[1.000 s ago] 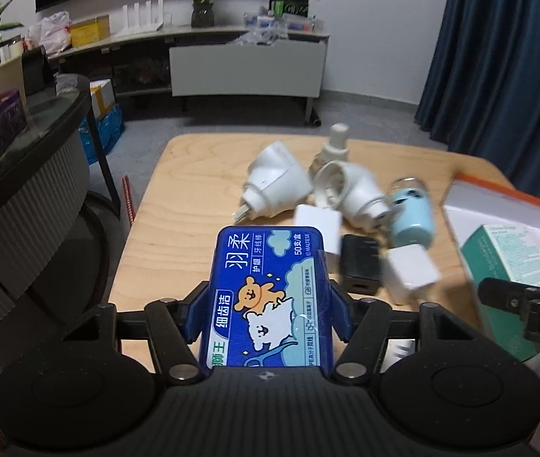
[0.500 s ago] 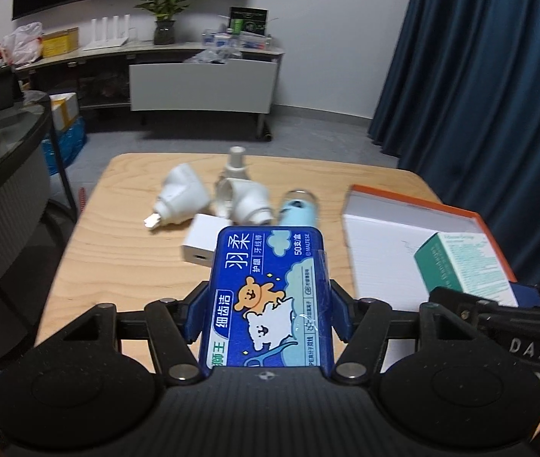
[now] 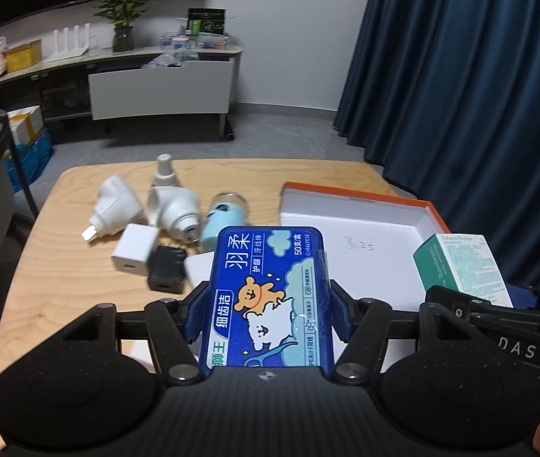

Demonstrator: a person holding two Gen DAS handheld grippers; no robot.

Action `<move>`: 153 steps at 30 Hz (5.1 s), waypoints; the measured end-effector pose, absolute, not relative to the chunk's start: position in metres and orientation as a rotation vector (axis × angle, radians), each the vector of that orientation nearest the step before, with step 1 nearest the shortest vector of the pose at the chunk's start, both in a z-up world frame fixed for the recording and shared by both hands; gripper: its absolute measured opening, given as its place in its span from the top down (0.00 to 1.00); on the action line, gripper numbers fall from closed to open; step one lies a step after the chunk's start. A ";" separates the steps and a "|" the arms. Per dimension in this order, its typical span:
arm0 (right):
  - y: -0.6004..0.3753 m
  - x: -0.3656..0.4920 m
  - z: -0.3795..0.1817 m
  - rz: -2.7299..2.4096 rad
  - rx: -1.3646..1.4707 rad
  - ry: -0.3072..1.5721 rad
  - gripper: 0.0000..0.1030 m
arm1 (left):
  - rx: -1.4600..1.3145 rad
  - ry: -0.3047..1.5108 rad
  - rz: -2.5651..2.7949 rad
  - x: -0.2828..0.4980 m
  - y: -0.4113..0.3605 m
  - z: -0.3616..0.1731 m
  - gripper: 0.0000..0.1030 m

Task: Organize rigid objects
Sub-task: 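Carry both boxes into the orange-rimmed box lid and open both tools, then grasp the white charger box with the right tool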

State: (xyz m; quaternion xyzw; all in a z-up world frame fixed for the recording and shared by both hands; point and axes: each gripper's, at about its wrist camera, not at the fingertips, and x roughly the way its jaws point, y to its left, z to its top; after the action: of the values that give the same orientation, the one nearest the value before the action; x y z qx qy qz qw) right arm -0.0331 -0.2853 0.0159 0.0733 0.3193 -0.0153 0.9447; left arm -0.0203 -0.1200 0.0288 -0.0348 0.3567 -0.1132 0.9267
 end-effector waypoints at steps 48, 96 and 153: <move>-0.330 -0.013 0.011 -0.114 0.184 0.623 0.18 | -0.009 0.763 -0.328 0.006 -0.185 0.014 0.39; -0.360 -0.028 -0.014 -0.265 0.248 0.517 0.10 | -0.051 0.792 -0.368 0.052 -0.203 0.004 0.15; -0.203 -0.012 0.003 0.202 0.088 0.580 0.09 | -0.169 0.754 0.004 -0.020 -0.013 0.005 0.05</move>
State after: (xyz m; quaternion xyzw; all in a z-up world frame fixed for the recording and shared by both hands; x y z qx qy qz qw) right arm -0.0124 -0.2026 0.0029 0.0433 0.2852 0.0995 0.9523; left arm -0.0198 -0.0131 0.0053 -0.0826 0.3676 0.0020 0.9263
